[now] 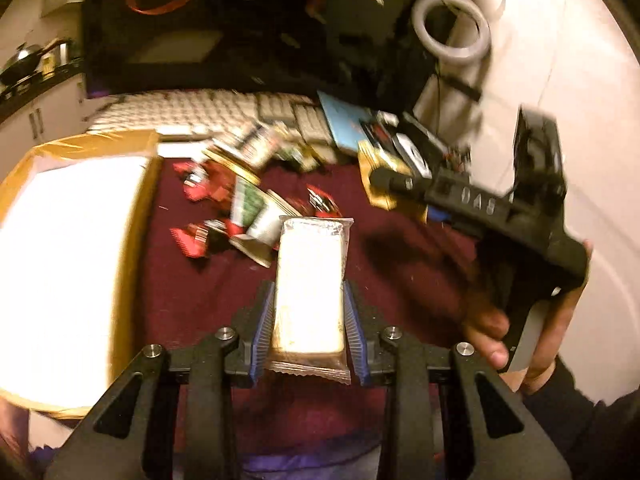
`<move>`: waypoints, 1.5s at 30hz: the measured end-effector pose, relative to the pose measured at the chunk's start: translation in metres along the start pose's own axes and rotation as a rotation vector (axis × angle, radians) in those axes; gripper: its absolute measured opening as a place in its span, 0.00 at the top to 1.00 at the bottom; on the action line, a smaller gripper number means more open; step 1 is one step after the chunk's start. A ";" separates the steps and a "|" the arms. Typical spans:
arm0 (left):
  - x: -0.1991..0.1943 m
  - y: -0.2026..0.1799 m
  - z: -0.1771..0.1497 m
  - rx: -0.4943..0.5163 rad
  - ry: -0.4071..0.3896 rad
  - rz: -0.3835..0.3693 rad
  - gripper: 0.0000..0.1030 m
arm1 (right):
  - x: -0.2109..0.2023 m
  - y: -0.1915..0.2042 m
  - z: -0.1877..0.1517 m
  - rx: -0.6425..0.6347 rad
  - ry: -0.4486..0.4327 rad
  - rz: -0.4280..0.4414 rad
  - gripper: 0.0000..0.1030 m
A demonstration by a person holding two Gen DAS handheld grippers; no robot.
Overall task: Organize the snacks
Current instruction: 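Carry both held packs over the white tray, then open both grippers to drop the packs into the tray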
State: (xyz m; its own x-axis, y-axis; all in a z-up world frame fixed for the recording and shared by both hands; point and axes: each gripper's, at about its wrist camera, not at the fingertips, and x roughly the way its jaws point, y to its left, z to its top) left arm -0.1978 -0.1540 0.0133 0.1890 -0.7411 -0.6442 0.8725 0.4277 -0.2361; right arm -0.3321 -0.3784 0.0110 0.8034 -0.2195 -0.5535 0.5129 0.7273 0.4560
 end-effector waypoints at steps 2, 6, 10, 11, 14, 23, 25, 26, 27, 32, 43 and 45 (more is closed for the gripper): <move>-0.017 0.015 0.004 -0.053 -0.059 0.021 0.70 | 0.001 0.013 0.002 -0.007 0.009 0.036 0.40; -0.052 0.063 0.012 -0.174 -0.182 0.199 0.70 | 0.010 0.064 0.004 -0.097 0.016 0.103 0.40; -0.063 0.109 0.011 -0.270 -0.194 0.355 0.70 | 0.039 0.124 -0.005 -0.215 0.082 0.174 0.40; -0.064 0.120 0.009 -0.293 -0.186 0.375 0.70 | 0.047 0.135 -0.007 -0.230 0.099 0.190 0.40; -0.065 0.144 0.003 -0.332 -0.178 0.412 0.70 | 0.070 0.166 -0.014 -0.249 0.155 0.233 0.40; -0.055 0.178 -0.004 -0.440 -0.165 0.401 0.70 | 0.114 0.219 -0.041 -0.404 0.263 0.214 0.40; -0.051 0.186 -0.006 -0.459 -0.145 0.404 0.70 | 0.118 0.224 -0.045 -0.440 0.265 0.194 0.41; -0.050 0.188 -0.006 -0.463 -0.142 0.406 0.70 | 0.119 0.227 -0.048 -0.462 0.259 0.182 0.41; -0.049 0.191 -0.008 -0.468 -0.142 0.406 0.70 | 0.120 0.230 -0.051 -0.478 0.259 0.171 0.41; -0.042 0.196 -0.010 -0.496 -0.135 0.368 0.70 | 0.120 0.240 -0.059 -0.539 0.249 0.174 0.41; -0.031 0.202 -0.013 -0.475 -0.015 0.553 0.69 | 0.141 0.267 -0.088 -0.732 0.353 0.170 0.42; -0.023 0.203 -0.014 -0.465 0.036 0.566 0.69 | 0.145 0.267 -0.086 -0.728 0.383 0.148 0.41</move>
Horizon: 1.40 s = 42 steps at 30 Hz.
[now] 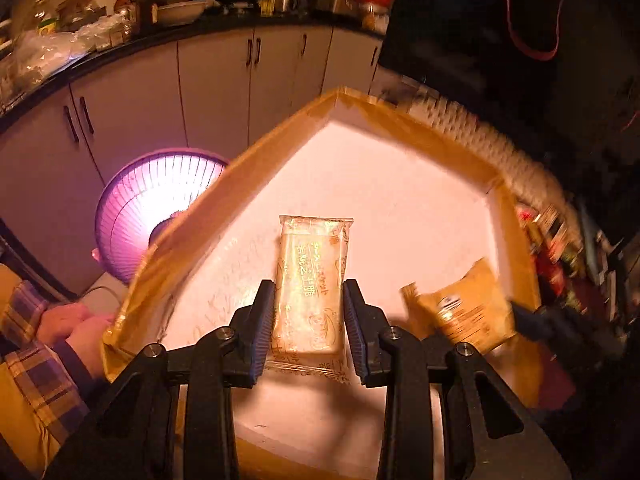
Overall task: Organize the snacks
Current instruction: 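Open both grippers to drop the packs into the tray, then move both tools back over the snack pile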
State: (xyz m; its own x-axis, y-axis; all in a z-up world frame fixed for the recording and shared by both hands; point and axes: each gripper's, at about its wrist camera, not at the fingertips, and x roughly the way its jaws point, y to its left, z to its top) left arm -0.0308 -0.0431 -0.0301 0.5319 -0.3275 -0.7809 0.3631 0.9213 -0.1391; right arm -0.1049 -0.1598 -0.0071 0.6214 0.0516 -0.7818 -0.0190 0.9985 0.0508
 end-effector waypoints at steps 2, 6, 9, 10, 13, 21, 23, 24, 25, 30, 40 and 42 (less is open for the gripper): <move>0.000 -0.004 -0.001 0.025 -0.001 0.016 0.68 | 0.002 0.003 0.000 -0.036 0.034 -0.022 0.39; -0.004 -0.007 -0.002 0.022 -0.002 -0.001 0.51 | 0.000 0.010 -0.004 -0.064 0.043 -0.028 0.35; -0.018 -0.007 -0.004 -0.002 -0.051 -0.031 0.44 | -0.007 0.006 -0.007 -0.038 0.011 0.012 0.30; -0.025 -0.009 -0.005 0.002 -0.078 -0.036 0.38 | -0.011 0.002 -0.008 -0.015 -0.018 0.043 0.28; -0.048 -0.016 -0.005 0.008 -0.170 -0.025 0.29 | -0.026 -0.013 -0.014 0.083 -0.096 0.139 0.22; -0.092 -0.072 -0.018 0.131 -0.265 -0.090 0.21 | -0.093 -0.076 -0.056 0.320 -0.265 0.161 0.22; -0.094 -0.090 -0.023 0.162 -0.236 -0.154 0.21 | -0.107 -0.096 -0.073 0.363 -0.272 0.142 0.22; -0.093 -0.099 -0.024 0.177 -0.212 -0.190 0.21 | -0.113 -0.107 -0.081 0.386 -0.265 0.134 0.22; -0.092 -0.106 -0.026 0.187 -0.194 -0.218 0.21 | -0.117 -0.118 -0.088 0.411 -0.257 0.131 0.22; -0.087 -0.141 -0.042 0.244 -0.136 -0.286 0.21 | -0.134 -0.170 -0.127 0.576 -0.243 0.091 0.22; -0.084 -0.176 -0.063 0.313 -0.090 -0.304 0.21 | -0.137 -0.210 -0.167 0.728 -0.191 0.004 0.26; -0.083 -0.178 -0.063 0.307 -0.086 -0.313 0.21 | -0.134 -0.213 -0.162 0.724 -0.178 -0.007 0.28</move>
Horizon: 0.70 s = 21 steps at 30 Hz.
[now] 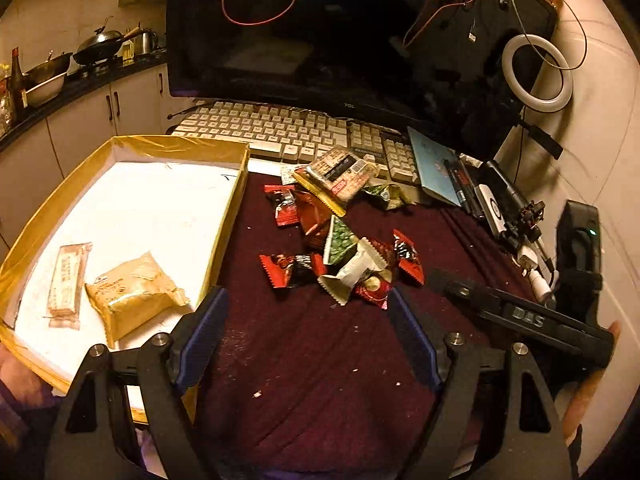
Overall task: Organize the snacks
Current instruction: 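Move both tools back over the snack pile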
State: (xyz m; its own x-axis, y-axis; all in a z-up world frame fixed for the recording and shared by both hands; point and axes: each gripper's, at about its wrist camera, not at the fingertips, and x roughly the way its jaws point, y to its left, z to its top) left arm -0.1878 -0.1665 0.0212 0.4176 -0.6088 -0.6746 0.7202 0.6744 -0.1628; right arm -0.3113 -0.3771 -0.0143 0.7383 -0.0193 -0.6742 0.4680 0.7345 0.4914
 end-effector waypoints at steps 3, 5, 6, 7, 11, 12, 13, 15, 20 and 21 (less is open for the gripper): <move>0.001 -0.001 -0.003 0.010 0.009 0.004 0.21 | 0.011 0.002 0.011 0.014 0.013 -0.048 0.39; 0.002 -0.001 -0.003 0.017 0.009 0.004 0.21 | 0.022 0.005 0.021 0.040 0.030 -0.059 0.48; 0.001 0.000 -0.003 0.012 0.004 0.002 0.21 | 0.029 0.004 0.025 0.058 0.045 -0.063 0.52; 0.000 0.001 -0.003 0.004 0.002 0.000 0.21 | 0.035 0.004 0.028 0.066 0.052 -0.059 0.53; 0.000 0.001 -0.004 0.033 0.009 0.005 0.21 | 0.050 0.013 0.030 0.007 0.048 -0.137 0.68; 0.000 0.001 -0.004 0.035 0.004 0.005 0.21 | 0.051 0.016 0.028 -0.009 0.038 -0.157 0.70; 0.001 0.002 -0.003 0.029 0.001 0.001 0.21 | 0.051 0.018 0.026 -0.023 0.030 -0.170 0.71; 0.006 0.002 -0.002 0.017 0.013 -0.016 0.21 | 0.049 0.019 0.022 -0.036 0.017 -0.177 0.74; 0.016 -0.013 0.002 0.074 0.026 -0.038 0.21 | 0.024 0.006 0.020 0.032 -0.083 -0.077 0.76; 0.020 -0.018 0.004 0.086 0.026 -0.046 0.21 | 0.018 0.002 0.018 0.050 -0.114 -0.056 0.75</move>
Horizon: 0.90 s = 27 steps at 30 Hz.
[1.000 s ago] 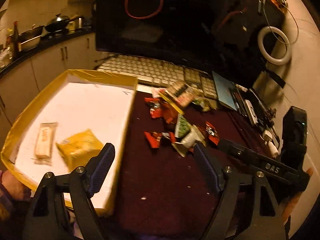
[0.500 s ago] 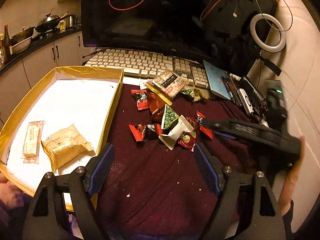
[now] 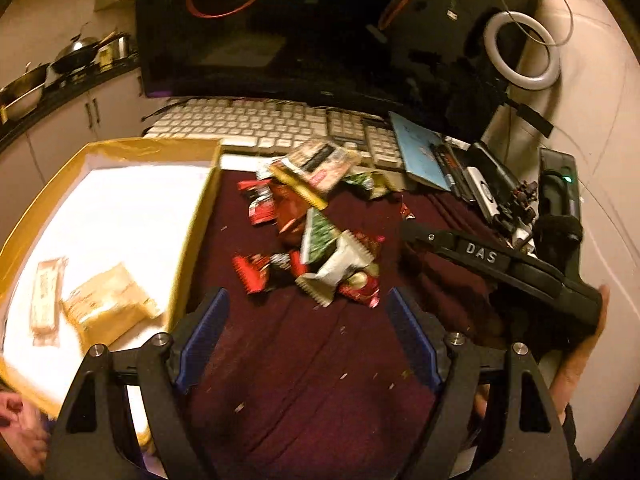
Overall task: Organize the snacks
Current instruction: 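Move both tools back over the snack pile, then grasp a red-black candy with the right gripper while the left grasps a white wrapper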
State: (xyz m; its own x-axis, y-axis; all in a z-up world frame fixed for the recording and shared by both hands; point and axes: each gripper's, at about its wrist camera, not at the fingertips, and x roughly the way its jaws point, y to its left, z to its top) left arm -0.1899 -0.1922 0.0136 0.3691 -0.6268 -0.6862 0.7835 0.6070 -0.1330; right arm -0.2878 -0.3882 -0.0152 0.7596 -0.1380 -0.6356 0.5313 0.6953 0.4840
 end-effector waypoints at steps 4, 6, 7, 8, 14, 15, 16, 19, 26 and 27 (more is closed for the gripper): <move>0.027 -0.016 0.009 0.078 0.037 0.028 0.21 | -0.008 -0.004 0.002 0.024 -0.038 0.034 0.75; 0.039 -0.019 0.014 0.100 0.051 0.018 0.22 | -0.010 -0.005 0.002 0.029 -0.047 0.040 0.75; 0.046 -0.019 0.016 0.105 0.059 0.001 0.23 | -0.010 -0.005 0.003 0.033 -0.047 0.043 0.75; 0.055 -0.020 0.018 0.108 0.077 -0.007 0.29 | -0.009 -0.006 0.004 0.038 -0.047 0.044 0.75; 0.075 -0.017 0.015 0.110 0.142 0.010 0.69 | -0.010 -0.007 0.003 0.048 -0.057 0.035 0.75; 0.073 -0.016 0.014 0.097 0.141 0.015 0.76 | -0.010 -0.007 0.003 0.046 -0.055 0.036 0.75; 0.072 -0.016 0.012 0.092 0.145 0.009 0.77 | -0.009 -0.007 0.003 0.046 -0.053 0.038 0.75; 0.066 -0.008 0.003 0.044 0.167 -0.037 0.80 | -0.008 -0.007 0.003 0.047 -0.050 0.034 0.75; 0.044 0.009 -0.003 -0.070 0.184 -0.145 0.85 | -0.007 -0.005 0.003 0.031 -0.043 0.032 0.75; 0.042 0.008 -0.005 -0.064 0.191 -0.151 0.85 | -0.007 -0.004 0.003 0.028 -0.046 0.027 0.75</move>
State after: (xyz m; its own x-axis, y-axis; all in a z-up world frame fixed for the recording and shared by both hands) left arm -0.1707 -0.2106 -0.0197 0.1445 -0.6130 -0.7767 0.7870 0.5470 -0.2854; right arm -0.2946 -0.3920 -0.0109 0.7897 -0.1525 -0.5942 0.5204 0.6793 0.5174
